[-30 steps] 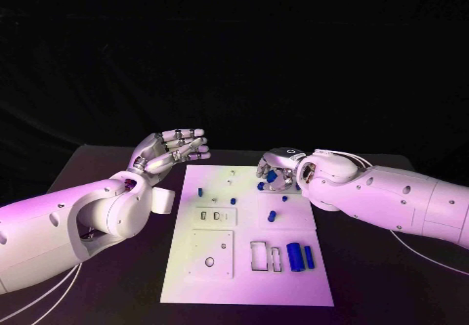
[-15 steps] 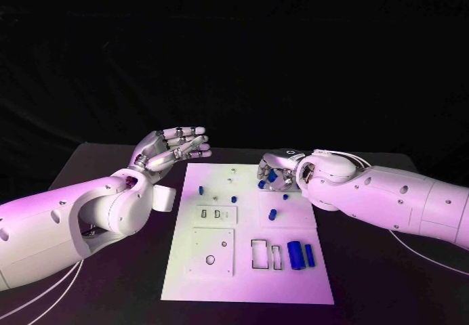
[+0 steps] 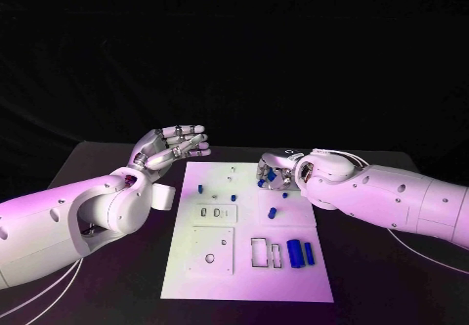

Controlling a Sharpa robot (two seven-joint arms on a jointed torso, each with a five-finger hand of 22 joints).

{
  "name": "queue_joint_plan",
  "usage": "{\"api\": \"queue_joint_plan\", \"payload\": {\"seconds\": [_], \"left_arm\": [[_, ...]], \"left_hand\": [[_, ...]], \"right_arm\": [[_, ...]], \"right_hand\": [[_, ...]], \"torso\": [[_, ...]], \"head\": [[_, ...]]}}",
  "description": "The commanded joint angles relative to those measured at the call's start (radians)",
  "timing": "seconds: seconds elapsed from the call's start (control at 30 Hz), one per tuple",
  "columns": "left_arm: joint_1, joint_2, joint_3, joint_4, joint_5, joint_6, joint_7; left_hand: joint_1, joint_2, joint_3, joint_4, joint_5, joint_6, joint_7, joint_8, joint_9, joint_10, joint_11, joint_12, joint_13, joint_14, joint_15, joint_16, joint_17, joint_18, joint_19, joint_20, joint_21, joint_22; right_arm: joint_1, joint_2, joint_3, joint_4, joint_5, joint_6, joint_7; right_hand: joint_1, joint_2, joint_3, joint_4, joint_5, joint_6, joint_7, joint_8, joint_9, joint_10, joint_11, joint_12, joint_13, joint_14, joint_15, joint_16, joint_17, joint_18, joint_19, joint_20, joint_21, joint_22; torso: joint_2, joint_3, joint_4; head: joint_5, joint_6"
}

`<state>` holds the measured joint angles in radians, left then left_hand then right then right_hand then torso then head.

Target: Assemble the parts on the task board

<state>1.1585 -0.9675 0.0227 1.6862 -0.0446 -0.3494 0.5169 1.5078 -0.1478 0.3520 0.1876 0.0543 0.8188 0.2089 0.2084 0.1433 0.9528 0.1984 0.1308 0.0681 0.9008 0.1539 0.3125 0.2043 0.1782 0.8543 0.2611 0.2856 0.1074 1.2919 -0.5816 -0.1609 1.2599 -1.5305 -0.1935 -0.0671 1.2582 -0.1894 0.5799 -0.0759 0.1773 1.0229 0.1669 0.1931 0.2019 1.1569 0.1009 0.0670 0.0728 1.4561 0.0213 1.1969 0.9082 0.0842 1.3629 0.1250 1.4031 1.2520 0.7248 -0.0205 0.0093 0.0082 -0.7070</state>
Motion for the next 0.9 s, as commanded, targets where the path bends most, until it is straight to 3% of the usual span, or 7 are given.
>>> {"api": "queue_joint_plan", "payload": {"seconds": [0.03,0.43,0.73,0.83,0.9], "left_arm": [[0.002,0.001,0.001,0.002,0.003,0.016,0.003],[0.002,0.003,0.001,-0.001,0.004,0.018,-0.001],[0.002,0.003,0.001,-0.004,0.007,0.020,-0.004],[0.002,0.003,0.001,-0.004,0.007,0.020,-0.005],[0.002,0.003,0.001,-0.004,0.007,0.021,-0.006]], "left_hand": [[0.003,-0.004,0.007,-0.001,0.000,0.007,0.039,0.001,0.001,0.008,-0.002,-0.003,-0.001,-0.004,0.002,-0.005,0.001,0.005,0.004,0.001,0.002,-0.001],[0.003,-0.005,0.011,-0.004,0.000,0.007,0.039,0.001,0.001,0.009,-0.002,-0.004,-0.002,-0.004,0.002,-0.006,0.002,0.005,0.003,0.001,0.001,-0.002],[0.002,-0.006,0.011,-0.005,-0.001,0.007,0.040,0.001,0.001,0.009,-0.002,-0.005,-0.002,-0.004,0.002,-0.006,0.003,0.005,0.003,0.001,0.001,-0.002],[0.002,-0.006,0.011,-0.005,-0.001,0.007,0.040,0.001,0.001,0.009,-0.002,-0.005,-0.002,-0.004,0.002,-0.006,0.003,0.005,0.003,0.001,0.001,-0.002],[0.002,-0.006,0.011,-0.005,-0.001,0.007,0.040,0.001,0.001,0.009,-0.002,-0.005,-0.002,-0.004,0.002,-0.006,0.003,0.005,0.003,0.001,0.001,-0.002]], "right_arm": [[-0.002,0.002,0.000,-0.001,-0.001,0.013,0.007],[-0.005,0.009,0.000,-0.010,0.019,0.017,-0.006],[-0.006,0.009,-0.001,-0.010,0.018,0.009,-0.014],[-0.007,0.008,-0.001,-0.007,0.018,-0.013,-0.013],[-0.007,0.006,-0.001,-0.004,0.021,-0.049,-0.011]], "right_hand": [[-0.008,0.002,0.004,0.003,-0.004,0.007,-0.002,0.006,0.002,0.008,0.000,0.002,-0.001,0.002,-0.005,0.007,-0.001,-0.015,0.005,-0.001,0.007,0.002],[-0.016,-0.002,0.007,0.011,-0.010,0.003,-0.001,0.006,0.004,0.007,0.000,0.000,-0.002,0.000,-0.004,0.008,-0.006,-0.013,0.000,-0.001,0.004,-0.004],[0.003,0.013,0.039,0.010,-0.026,0.013,-0.006,0.019,0.017,0.026,-0.006,0.004,0.000,-0.001,-0.009,0.020,-0.002,-0.015,0.005,-0.004,0.010,0.009],[0.005,0.018,0.046,0.012,-0.027,0.021,-0.010,0.027,0.024,0.039,-0.009,0.007,0.003,-0.001,-0.011,0.024,0.000,-0.016,0.008,-0.005,0.013,0.016],[0.002,0.019,0.053,0.016,0.002,0.025,-0.012,0.036,0.031,0.049,-0.011,0.008,0.004,-0.002,-0.014,0.027,-0.001,-0.016,0.009,-0.008,0.015,0.020]], "torso": [[0.000,0.0000,0.0010],[0.002,-0.0006,0.0010],[0.000,-0.0009,-0.0012],[0.000,-0.0013,-0.0009],[0.000,-0.0014,-0.0005]], "head": [[-0.004,-0.002],[0.002,-0.007],[0.004,-0.010],[0.002,-0.011],[0.000,-0.012]]}}
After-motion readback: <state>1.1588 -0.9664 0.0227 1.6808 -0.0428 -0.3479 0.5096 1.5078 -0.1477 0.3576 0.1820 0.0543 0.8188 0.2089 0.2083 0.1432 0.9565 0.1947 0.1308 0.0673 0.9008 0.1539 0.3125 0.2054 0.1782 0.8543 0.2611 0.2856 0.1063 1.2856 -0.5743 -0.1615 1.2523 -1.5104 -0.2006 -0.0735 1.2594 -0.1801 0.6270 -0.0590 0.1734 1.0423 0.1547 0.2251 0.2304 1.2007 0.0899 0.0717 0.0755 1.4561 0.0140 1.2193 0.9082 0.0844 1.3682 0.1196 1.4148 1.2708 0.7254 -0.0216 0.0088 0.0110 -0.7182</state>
